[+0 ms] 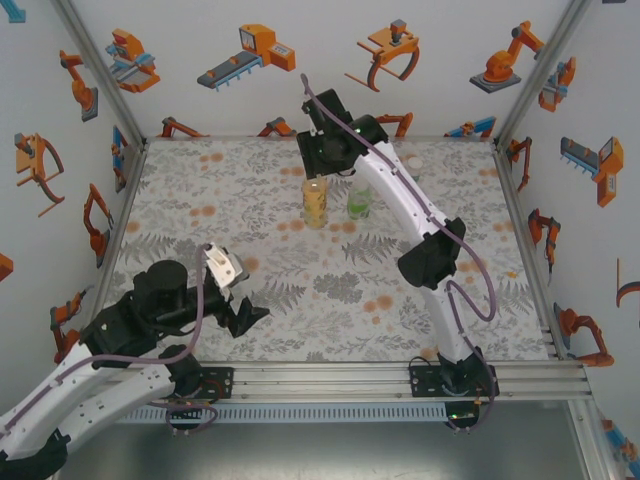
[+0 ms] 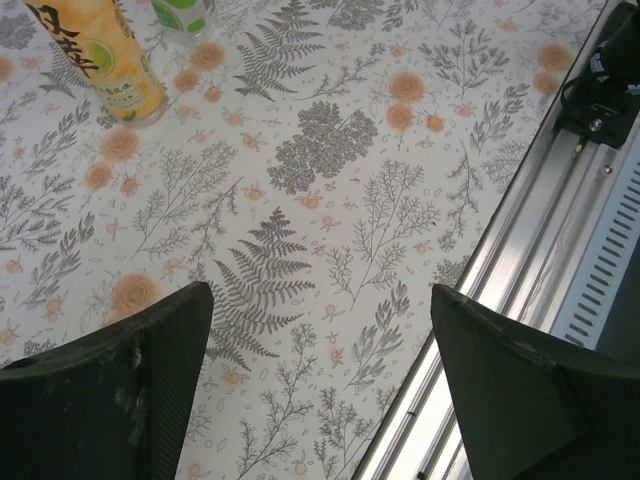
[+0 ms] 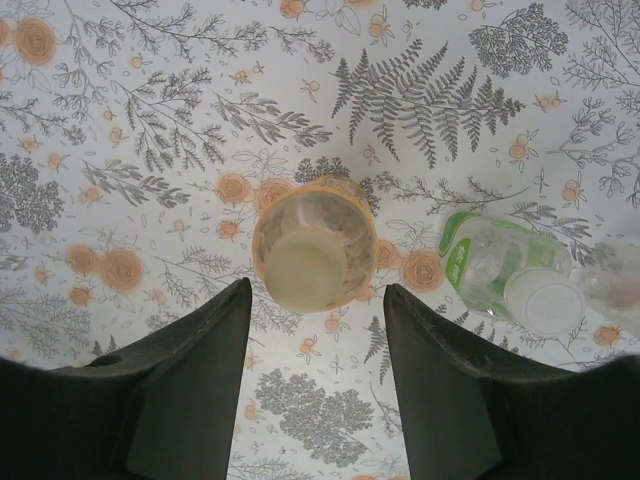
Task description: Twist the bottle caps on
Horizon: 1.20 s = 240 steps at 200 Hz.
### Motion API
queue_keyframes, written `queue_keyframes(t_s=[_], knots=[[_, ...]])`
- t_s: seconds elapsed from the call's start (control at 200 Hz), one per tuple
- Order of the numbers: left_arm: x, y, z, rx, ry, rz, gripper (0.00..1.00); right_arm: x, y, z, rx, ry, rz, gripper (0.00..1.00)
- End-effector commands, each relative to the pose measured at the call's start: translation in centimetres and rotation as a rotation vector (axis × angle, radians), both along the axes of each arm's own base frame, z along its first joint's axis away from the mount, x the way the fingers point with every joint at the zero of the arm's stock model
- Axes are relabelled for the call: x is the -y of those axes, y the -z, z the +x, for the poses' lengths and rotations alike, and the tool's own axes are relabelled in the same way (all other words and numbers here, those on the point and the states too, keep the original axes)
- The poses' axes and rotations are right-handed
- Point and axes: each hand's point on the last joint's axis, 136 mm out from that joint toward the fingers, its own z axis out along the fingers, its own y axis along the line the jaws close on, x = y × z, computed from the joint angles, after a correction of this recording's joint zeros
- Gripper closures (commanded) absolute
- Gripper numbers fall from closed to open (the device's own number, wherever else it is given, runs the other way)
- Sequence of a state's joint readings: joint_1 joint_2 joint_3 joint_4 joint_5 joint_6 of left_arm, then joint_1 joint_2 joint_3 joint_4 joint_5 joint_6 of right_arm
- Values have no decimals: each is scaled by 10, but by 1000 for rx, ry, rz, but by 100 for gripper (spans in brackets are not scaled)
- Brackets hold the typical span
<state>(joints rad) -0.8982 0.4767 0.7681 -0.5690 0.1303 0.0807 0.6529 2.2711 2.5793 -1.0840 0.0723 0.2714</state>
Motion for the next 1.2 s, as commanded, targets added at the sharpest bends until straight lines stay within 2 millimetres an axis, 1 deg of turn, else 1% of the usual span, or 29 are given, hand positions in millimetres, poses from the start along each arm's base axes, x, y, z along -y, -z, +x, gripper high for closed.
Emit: queue_keyframes(t_s=[0.0,0.075,0.16,0.18,0.205,0.23,0.29,0.355,0.491,0.646,0.771,0.861,0.981,1.106,1.197], knots=[[-4,2,6,4,-51,-14,16,12,-42,-6,75,15,30,42],[-7,0,12,25,-86,-16,11,22,-51,-12,88,30,19,31],[-14,0,25,54,-163,-8,0,35,-59,-21,98,48,0,18],[-17,0,28,64,-185,-7,2,39,-61,-23,102,54,-7,14],[-19,0,33,74,-213,-2,3,44,-63,-26,106,63,-18,8],[-22,0,37,84,-241,4,3,49,-64,-29,109,69,-29,6],[-28,-1,46,110,-299,14,3,62,-65,-36,116,80,-63,3],[-33,-2,55,132,-355,20,3,78,-68,-45,127,93,-96,2],[-37,0,72,146,-432,22,3,115,-62,-60,132,146,-141,2],[-52,11,96,119,-566,12,3,169,-39,-77,157,244,-190,2],[-68,20,115,112,-668,12,3,214,-16,-91,196,325,-196,1],[-81,26,127,125,-739,27,3,248,8,-100,216,393,-214,1],[-96,42,143,112,-808,50,3,290,41,-107,231,468,-245,1],[-119,63,160,82,-900,79,3,324,77,-109,227,529,-253,1],[-134,76,171,71,-960,90,3,340,102,-107,210,552,-240,1]])
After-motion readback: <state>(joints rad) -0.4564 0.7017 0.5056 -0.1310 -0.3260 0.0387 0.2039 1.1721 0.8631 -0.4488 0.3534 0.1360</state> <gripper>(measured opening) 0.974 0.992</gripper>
